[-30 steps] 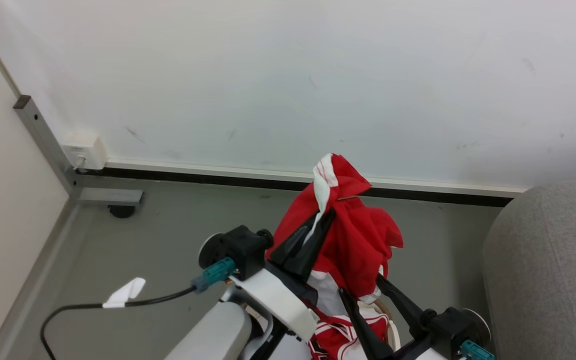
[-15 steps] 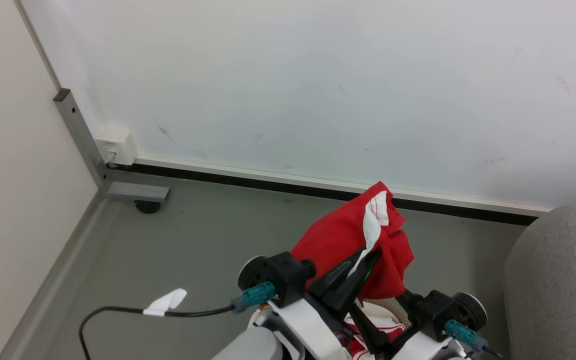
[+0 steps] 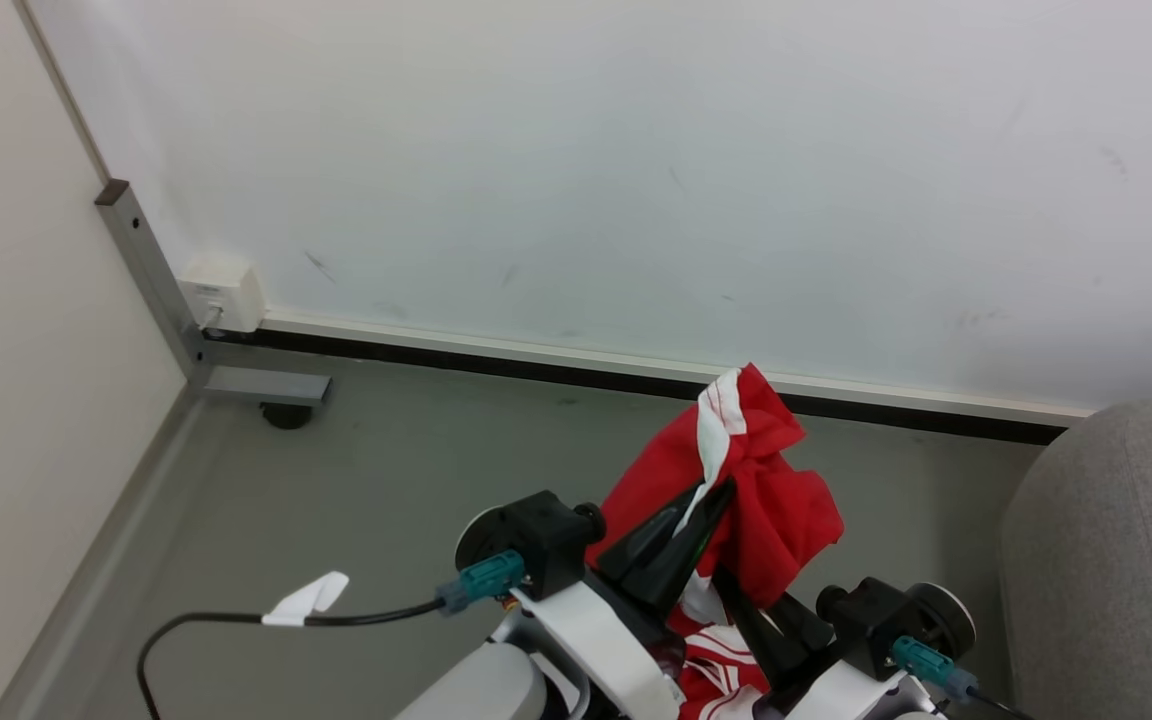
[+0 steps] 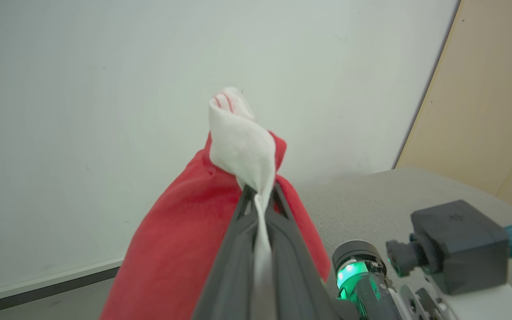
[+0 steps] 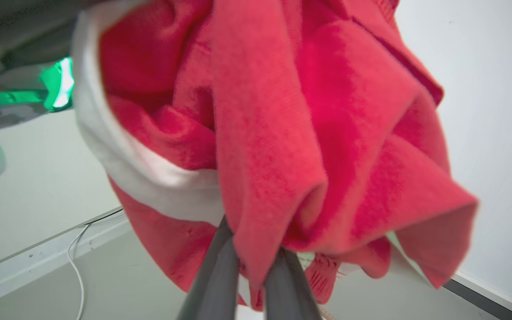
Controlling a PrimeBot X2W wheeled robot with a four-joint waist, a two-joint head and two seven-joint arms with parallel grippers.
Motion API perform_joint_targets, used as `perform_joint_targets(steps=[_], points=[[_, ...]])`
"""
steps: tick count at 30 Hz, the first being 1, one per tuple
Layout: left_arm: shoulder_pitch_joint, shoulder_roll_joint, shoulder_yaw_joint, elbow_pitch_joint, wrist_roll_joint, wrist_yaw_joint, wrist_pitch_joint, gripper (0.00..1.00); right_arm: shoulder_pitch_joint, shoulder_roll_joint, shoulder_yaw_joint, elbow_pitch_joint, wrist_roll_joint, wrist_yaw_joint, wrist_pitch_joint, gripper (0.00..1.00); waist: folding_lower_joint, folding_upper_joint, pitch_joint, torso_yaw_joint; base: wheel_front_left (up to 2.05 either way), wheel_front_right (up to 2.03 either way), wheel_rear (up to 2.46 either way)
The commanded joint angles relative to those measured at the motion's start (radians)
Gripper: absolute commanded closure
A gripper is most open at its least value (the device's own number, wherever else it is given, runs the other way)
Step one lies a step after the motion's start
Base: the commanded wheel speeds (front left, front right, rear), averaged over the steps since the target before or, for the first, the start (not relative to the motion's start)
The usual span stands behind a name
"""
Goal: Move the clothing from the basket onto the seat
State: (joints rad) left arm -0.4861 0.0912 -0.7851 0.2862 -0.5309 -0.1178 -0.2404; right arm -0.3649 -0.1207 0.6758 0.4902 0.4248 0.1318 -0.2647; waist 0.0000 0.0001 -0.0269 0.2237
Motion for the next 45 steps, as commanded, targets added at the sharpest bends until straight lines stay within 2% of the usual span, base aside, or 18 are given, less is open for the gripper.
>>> perform_joint_targets(steps=[1, 14, 18, 19, 20, 21, 22, 23, 33, 45], points=[[-0.007, 0.007, 0.004, 0.001, -0.016, 0.002, -0.008, 1.00, -0.005, -0.003, -0.003, -0.005, 0.005, -0.002, 0.000, 1.00, 0.0000, -0.0001, 0.002, -0.004, 0.00, 0.00, 0.00], [-0.015, 0.013, 0.020, 0.010, -0.018, 0.013, -0.015, 1.00, 0.017, -0.005, -0.026, -0.036, 0.000, -0.002, 0.000, 1.00, 0.0000, -0.0001, 0.009, -0.030, 0.00, 0.00, 0.00], [-0.015, 0.015, 0.021, 0.012, -0.018, 0.014, -0.016, 0.93, 0.025, -0.001, -0.044, -0.055, 0.004, -0.002, 0.000, 1.00, 0.0000, -0.0001, 0.010, -0.037, 0.00, 0.00, 0.00], [-0.015, 0.015, 0.022, 0.014, -0.018, 0.015, -0.016, 0.89, 0.027, -0.001, -0.048, -0.060, 0.004, -0.002, 0.001, 1.00, 0.0000, -0.0001, 0.010, -0.039, 0.00, 0.00, 0.00], [-0.014, 0.016, 0.022, 0.015, -0.017, 0.016, -0.017, 0.78, 0.028, -0.002, -0.053, -0.066, 0.003, -0.002, 0.001, 1.00, 0.0000, -0.0001, 0.011, -0.042, 0.00, 0.00, 0.00], [-0.012, 0.016, 0.022, 0.017, -0.018, 0.018, -0.017, 0.53, 0.032, -0.003, -0.058, -0.073, 0.003, -0.002, 0.001, 1.00, 0.0000, -0.0001, 0.011, -0.045, 0.00, 0.00, 0.00], [-0.011, 0.017, 0.022, 0.019, -0.019, 0.019, -0.016, 0.12, 0.036, -0.006, -0.064, -0.081, 0.002, -0.002, 0.001, 1.00, 0.0000, -0.0001, 0.011, -0.049, 0.00, 0.00, 0.00], [-0.009, 0.018, 0.023, 0.021, -0.020, 0.020, -0.016, 0.00, 0.041, -0.008, -0.071, -0.089, 0.000, -0.002, 0.001, 1.00, 0.0000, -0.0001, 0.012, -0.055, 0.00, 0.00, 0.00], [0.002, 0.032, 0.030, 0.026, -0.024, 0.033, -0.018, 0.00, 0.076, -0.028, -0.190, -0.172, -0.029, -0.002, 0.000, 1.00, 0.0000, -0.0001, 0.026, -0.150, 0.00, 0.00, 0.00], [0.017, 0.044, 0.044, -0.003, -0.006, 0.035, -0.023, 0.00, 0.153, -0.048, -0.367, -0.295, -0.080, -0.002, 0.000, 1.00, 0.0000, -0.0001, 0.050, -0.346, 0.00, 0.00, 0.00]])
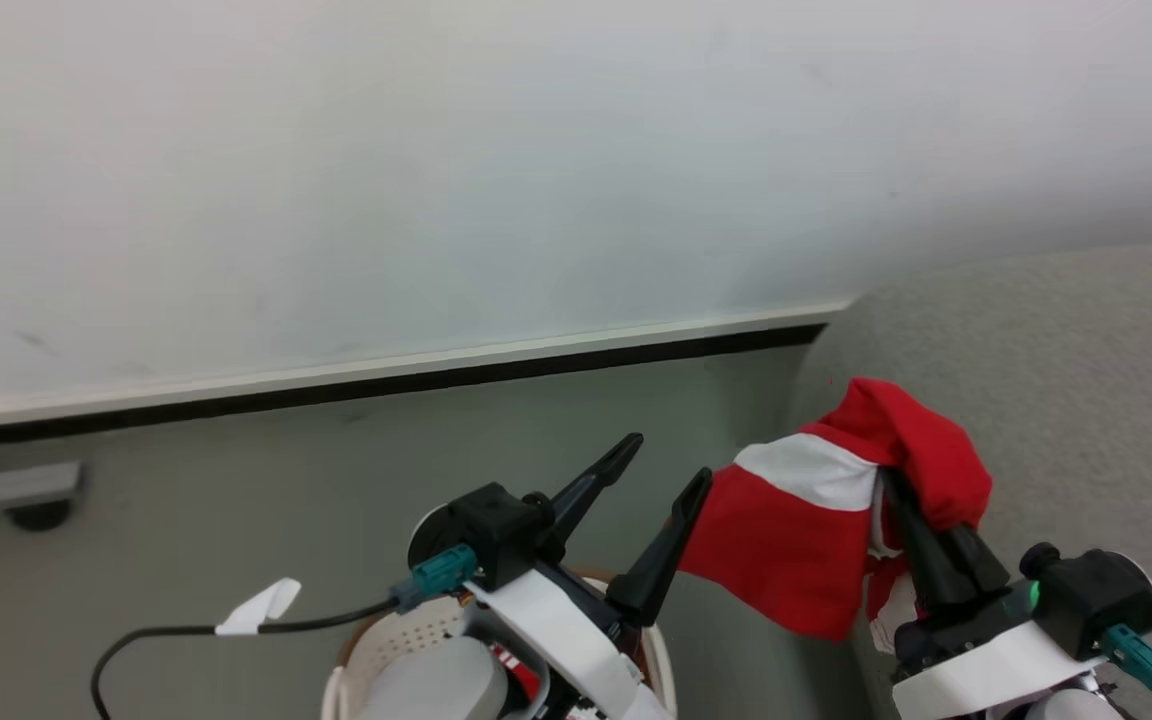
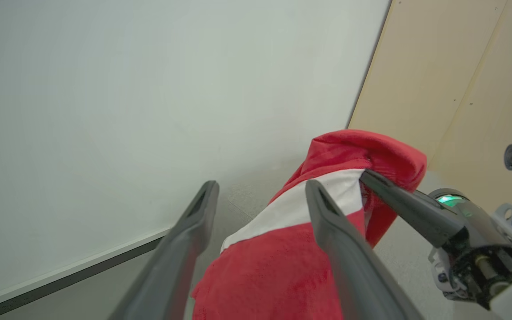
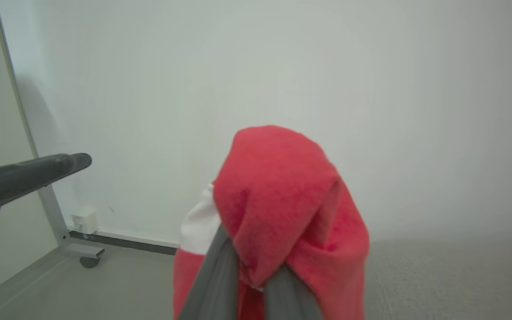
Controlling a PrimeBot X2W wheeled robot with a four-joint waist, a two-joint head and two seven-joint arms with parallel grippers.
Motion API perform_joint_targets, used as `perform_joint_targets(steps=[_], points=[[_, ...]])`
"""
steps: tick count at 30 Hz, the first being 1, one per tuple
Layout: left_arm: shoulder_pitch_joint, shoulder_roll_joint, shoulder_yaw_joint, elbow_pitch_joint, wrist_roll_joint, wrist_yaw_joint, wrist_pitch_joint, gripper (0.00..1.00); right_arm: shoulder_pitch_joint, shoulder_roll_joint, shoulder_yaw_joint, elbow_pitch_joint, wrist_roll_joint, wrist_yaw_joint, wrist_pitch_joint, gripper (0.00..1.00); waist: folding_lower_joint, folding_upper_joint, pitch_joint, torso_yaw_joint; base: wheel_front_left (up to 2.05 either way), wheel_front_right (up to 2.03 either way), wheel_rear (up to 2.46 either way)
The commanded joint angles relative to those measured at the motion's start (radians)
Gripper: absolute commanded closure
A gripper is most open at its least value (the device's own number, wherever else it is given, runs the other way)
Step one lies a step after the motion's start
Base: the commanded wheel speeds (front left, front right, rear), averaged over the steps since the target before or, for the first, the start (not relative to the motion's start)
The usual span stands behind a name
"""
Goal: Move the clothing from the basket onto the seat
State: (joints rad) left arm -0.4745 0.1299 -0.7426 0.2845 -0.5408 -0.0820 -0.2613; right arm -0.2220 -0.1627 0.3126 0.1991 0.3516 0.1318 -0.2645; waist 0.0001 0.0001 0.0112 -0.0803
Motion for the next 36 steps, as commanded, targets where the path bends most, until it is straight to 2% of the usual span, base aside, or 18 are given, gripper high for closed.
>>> perform_joint_targets(steps=[1, 9, 18, 29, 36], points=[[0.006, 0.008, 0.003, -0.005, 0.008, 0.000, -0.003, 0.00, 0.014, -0.006, -0.009, -0.013, -0.012, -0.002, 0.000, 1.00, -0.0001, -0.0001, 0.016, -0.062, 0.00, 0.00, 0.00], [0.013, 0.014, 0.007, -0.016, 0.040, -0.002, -0.004, 0.00, 0.042, -0.007, -0.048, -0.072, -0.030, -0.002, 0.000, 1.00, -0.0001, -0.0001, 0.033, -0.192, 0.00, 0.00, 0.00], [0.040, -0.005, 0.012, -0.006, 0.063, -0.014, -0.003, 0.00, 0.090, -0.028, -0.067, -0.120, -0.025, -0.002, 0.000, 1.00, -0.0001, -0.0001, 0.028, -0.280, 0.00, 0.00, 0.00], [0.055, -0.020, 0.019, 0.010, 0.088, -0.030, -0.003, 0.00, 0.095, -0.040, -0.069, -0.136, -0.011, -0.002, 0.000, 1.00, -0.0001, -0.0001, 0.031, -0.293, 0.00, 0.00, 0.00], [0.020, 0.002, 0.018, 0.001, 0.116, -0.036, -0.003, 0.00, -0.029, -0.080, -0.040, -0.121, -0.003, -0.002, 0.000, 1.00, -0.0001, -0.0001, 0.105, -0.260, 0.00, 0.00, 0.00]])
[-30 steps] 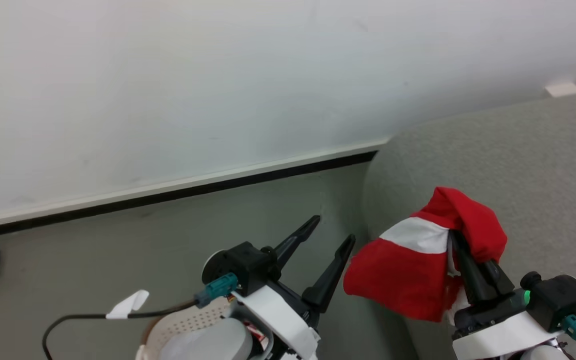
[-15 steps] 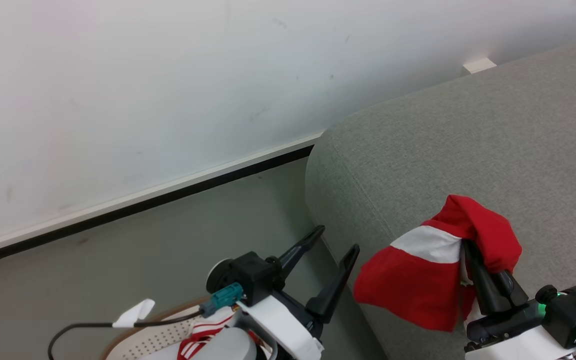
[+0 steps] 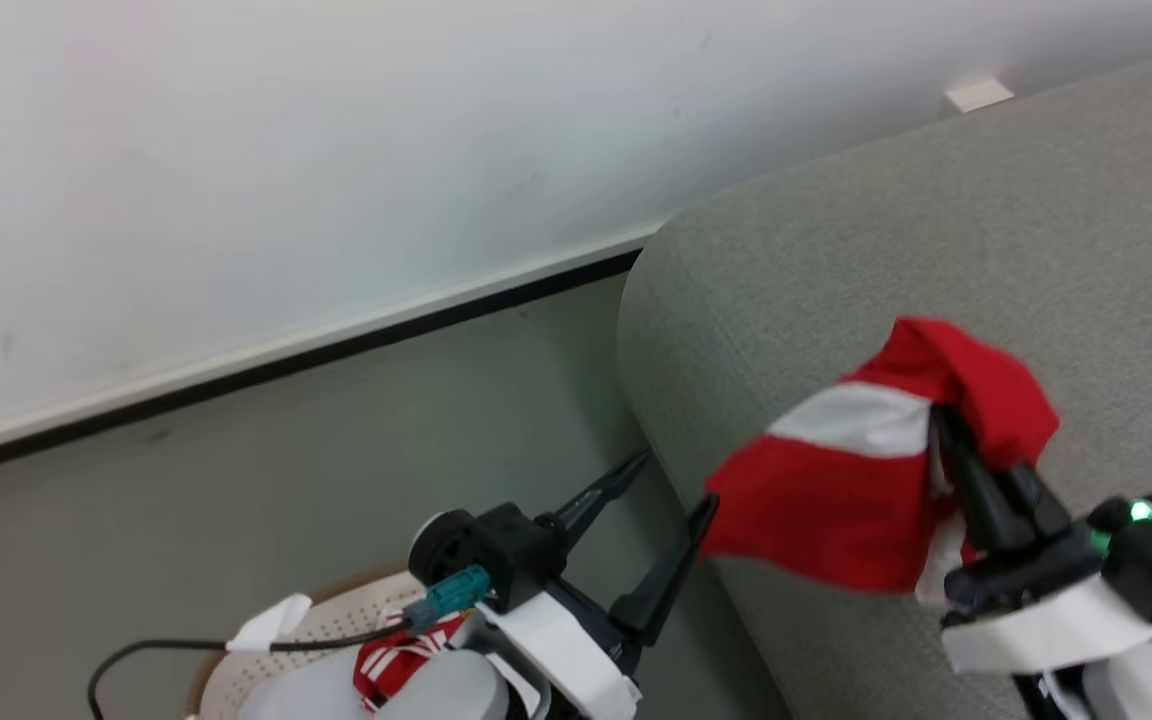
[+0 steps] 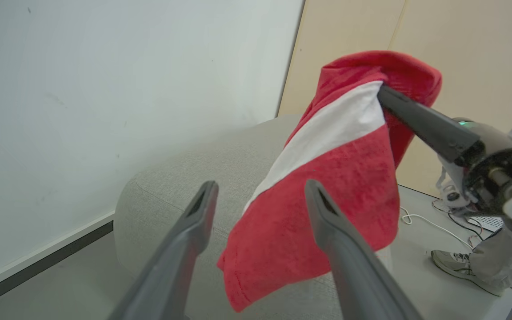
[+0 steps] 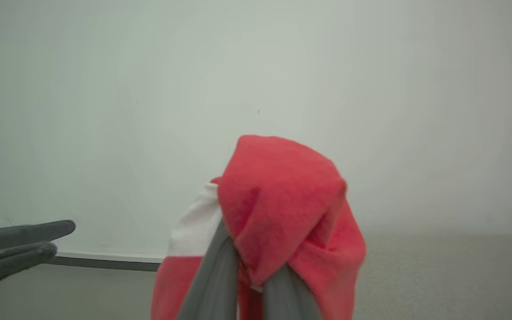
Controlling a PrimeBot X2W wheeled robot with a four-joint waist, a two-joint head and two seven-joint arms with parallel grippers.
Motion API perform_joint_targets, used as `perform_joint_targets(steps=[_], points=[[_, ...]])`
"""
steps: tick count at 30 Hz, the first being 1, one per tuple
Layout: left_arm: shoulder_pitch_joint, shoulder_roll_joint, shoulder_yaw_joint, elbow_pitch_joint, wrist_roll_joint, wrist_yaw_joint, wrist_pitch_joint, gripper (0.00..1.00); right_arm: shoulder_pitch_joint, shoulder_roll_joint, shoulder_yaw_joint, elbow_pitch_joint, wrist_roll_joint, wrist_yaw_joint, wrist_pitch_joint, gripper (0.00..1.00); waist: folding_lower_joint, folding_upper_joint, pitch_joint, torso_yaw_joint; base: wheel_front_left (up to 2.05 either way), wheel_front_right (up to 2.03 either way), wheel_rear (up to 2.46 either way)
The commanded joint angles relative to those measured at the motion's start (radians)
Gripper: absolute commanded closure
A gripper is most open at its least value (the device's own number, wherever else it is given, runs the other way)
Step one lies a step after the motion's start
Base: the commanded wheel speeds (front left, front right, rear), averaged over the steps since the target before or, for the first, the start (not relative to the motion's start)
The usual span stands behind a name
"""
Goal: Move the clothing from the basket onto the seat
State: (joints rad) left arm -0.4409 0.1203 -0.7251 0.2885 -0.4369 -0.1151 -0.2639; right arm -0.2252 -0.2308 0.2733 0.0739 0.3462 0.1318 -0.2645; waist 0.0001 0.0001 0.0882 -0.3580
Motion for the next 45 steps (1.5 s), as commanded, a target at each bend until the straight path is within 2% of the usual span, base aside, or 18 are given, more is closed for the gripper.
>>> perform_joint_targets(steps=[1, 9, 16, 23, 27, 32, 39, 40, 42, 45], points=[[-0.019, 0.014, 0.000, -0.005, 0.015, -0.004, -0.001, 0.00, -0.056, -0.016, 0.001, 0.008, 0.009, -0.002, 0.000, 1.00, -0.0001, -0.0001, 0.043, 0.024, 0.00, 0.00, 0.00], [-0.080, 0.062, -0.010, -0.026, 0.032, -0.008, 0.003, 0.00, -0.339, -0.115, -0.005, 0.132, 0.089, -0.002, 0.018, 1.00, -0.0001, -0.0001, 0.181, 0.093, 0.00, 0.00, 0.00], [-0.148, 0.115, 0.010, -0.071, 0.038, -0.011, 0.010, 0.00, -0.560, -0.248, -0.063, 0.252, 0.151, -0.002, 0.066, 1.00, -0.0001, -0.0001, 0.336, 0.167, 0.00, 0.00, 0.00], [-0.194, 0.156, 0.030, -0.115, 0.042, -0.012, 0.014, 0.00, -0.724, -0.366, -0.114, 0.395, 0.183, -0.002, 0.112, 1.00, -0.0001, -0.0001, 0.469, 0.220, 0.00, 0.00, 0.00], [-0.215, 0.170, 0.047, -0.132, 0.041, -0.006, 0.011, 0.00, -0.778, -0.414, -0.103, 0.498, 0.167, -0.002, 0.138, 1.00, -0.0001, -0.0001, 0.525, 0.246, 0.00, 0.00, 0.00], [-0.220, 0.191, 0.066, -0.144, 0.037, 0.001, 0.009, 0.00, -0.807, -0.429, -0.102, 0.613, 0.157, -0.002, 0.187, 1.00, -0.0001, -0.0001, 0.564, 0.251, 0.00, 0.00, 0.00], [-0.215, 0.214, 0.078, -0.158, 0.039, 0.009, 0.007, 0.00, -0.837, -0.399, -0.099, 0.804, 0.137, -0.002, 0.302, 1.00, -0.0001, -0.0001, 0.596, 0.241, 0.00, 0.00, 0.00], [-0.214, 0.216, 0.079, -0.158, 0.039, 0.008, 0.007, 0.00, -0.843, -0.396, -0.102, 0.819, 0.136, -0.002, 0.309, 0.95, -0.0001, -0.0001, 0.597, 0.239, 0.00, 0.00, 0.00], [-0.212, 0.220, 0.080, -0.155, 0.038, 0.010, 0.006, 0.00, -0.845, -0.383, -0.102, 0.839, 0.133, -0.002, 0.304, 0.75, -0.0001, -0.0001, 0.595, 0.234, 0.00, 0.00, 0.00], [-0.207, 0.222, 0.080, -0.149, 0.032, 0.011, 0.005, 0.00, -0.843, -0.374, -0.095, 0.860, 0.131, -0.002, 0.291, 0.53, -0.0001, -0.0001, 0.581, 0.224, 0.00, 0.00, 0.00]])
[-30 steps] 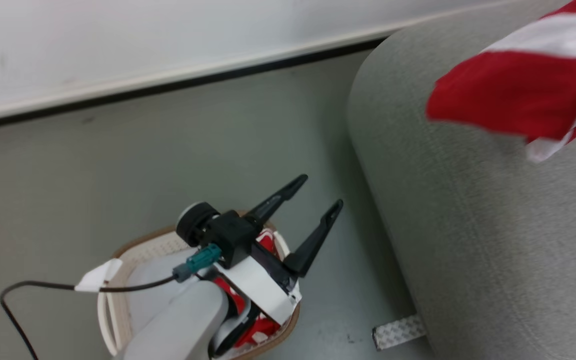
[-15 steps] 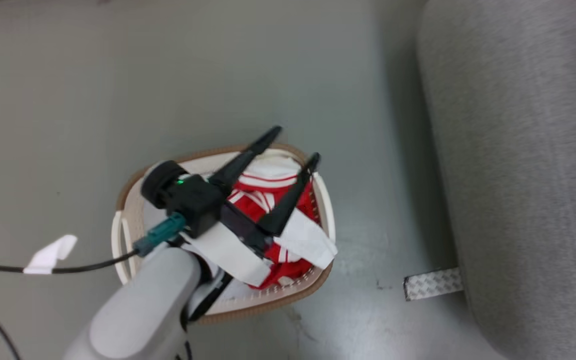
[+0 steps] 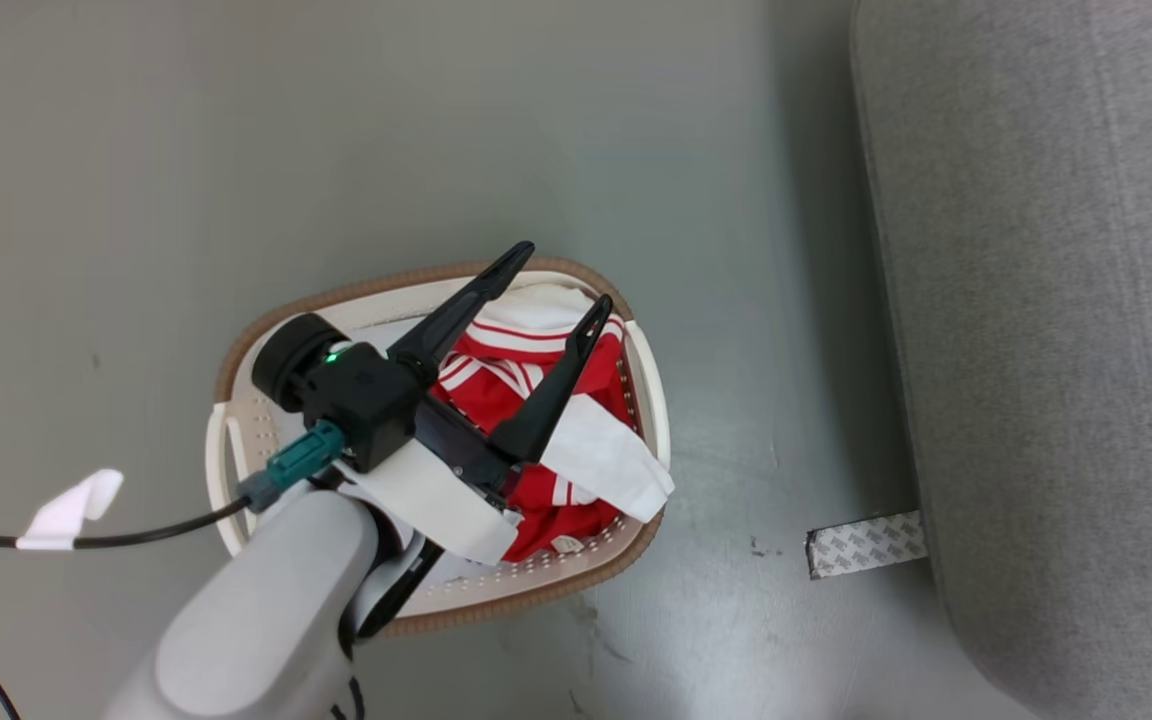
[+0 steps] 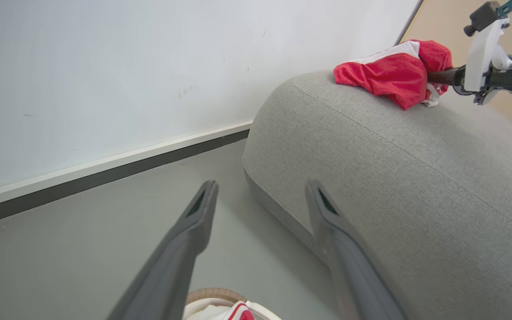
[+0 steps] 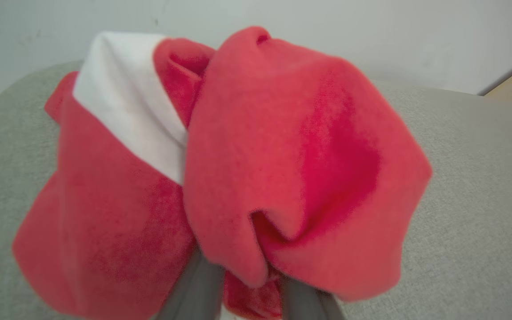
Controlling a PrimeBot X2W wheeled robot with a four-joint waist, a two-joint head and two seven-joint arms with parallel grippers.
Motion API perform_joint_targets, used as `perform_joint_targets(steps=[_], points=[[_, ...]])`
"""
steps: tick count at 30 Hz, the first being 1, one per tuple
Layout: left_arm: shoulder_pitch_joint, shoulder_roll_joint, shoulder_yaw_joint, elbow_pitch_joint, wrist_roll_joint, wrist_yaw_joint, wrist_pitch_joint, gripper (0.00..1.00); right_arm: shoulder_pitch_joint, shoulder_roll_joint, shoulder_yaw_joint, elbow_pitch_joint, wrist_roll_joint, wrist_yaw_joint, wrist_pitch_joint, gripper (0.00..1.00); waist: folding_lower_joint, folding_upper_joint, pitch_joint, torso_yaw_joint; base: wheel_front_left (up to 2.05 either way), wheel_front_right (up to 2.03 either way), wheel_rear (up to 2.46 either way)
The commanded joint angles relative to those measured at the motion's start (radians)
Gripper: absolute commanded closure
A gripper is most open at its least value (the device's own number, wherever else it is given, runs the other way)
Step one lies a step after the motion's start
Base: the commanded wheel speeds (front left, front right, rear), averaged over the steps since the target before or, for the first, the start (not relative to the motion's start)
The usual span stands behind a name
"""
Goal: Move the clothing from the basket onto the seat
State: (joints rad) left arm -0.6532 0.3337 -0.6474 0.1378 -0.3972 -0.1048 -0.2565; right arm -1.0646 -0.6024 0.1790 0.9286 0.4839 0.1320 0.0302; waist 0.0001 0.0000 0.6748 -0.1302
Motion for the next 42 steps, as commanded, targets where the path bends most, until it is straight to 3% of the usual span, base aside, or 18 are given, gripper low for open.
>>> perform_joint_targets(steps=[1, 2, 10, 18, 27, 34, 42], points=[[0.007, 0.007, 0.001, 0.003, -0.009, 0.002, -0.002, 0.00, -0.004, -0.002, 0.002, 0.008, -0.008, -0.003, -0.008, 0.07, -0.0001, 0.0000, -0.011, -0.007, 0.00, 0.00, 0.00], [0.008, 0.005, 0.000, 0.003, -0.010, 0.003, -0.002, 0.00, -0.003, 0.000, 0.006, 0.013, -0.009, -0.003, -0.013, 0.00, -0.0001, 0.0000, -0.018, -0.009, 0.00, 0.00, 0.00], [0.042, -0.011, -0.013, 0.045, -0.032, 0.001, -0.005, 0.00, 0.046, 0.010, 0.081, 0.023, 0.013, -0.003, -0.007, 0.00, -0.0001, 0.0000, -0.131, -0.018, 0.00, 0.00, 0.00], [0.119, -0.047, 0.014, 0.114, -0.066, 0.018, -0.008, 0.00, 0.154, -0.087, 0.219, -0.045, 0.082, -0.003, 0.023, 0.00, -0.0001, 0.0000, -0.351, 0.003, 0.00, 0.00, 0.00], [0.222, -0.101, 0.110, 0.137, -0.113, 0.041, -0.008, 0.00, 0.245, -0.165, 0.326, -0.211, 0.193, -0.003, -0.061, 0.00, -0.0001, 0.0000, -0.570, 0.047, 0.00, 0.00, 0.00], [0.299, -0.117, 0.193, 0.145, -0.100, 0.069, -0.008, 0.00, 0.354, -0.131, 0.331, -0.346, 0.273, -0.003, -0.155, 0.00, -0.0001, 0.0000, -0.667, 0.091, 0.00, 0.00, 0.00], [0.388, -0.115, 0.286, 0.150, -0.066, 0.094, -0.008, 0.00, 0.599, -0.034, 0.170, -0.511, 0.224, -0.003, -0.281, 0.00, -0.0001, 0.0000, -0.696, 0.136, 0.00, 0.00, 0.00]])
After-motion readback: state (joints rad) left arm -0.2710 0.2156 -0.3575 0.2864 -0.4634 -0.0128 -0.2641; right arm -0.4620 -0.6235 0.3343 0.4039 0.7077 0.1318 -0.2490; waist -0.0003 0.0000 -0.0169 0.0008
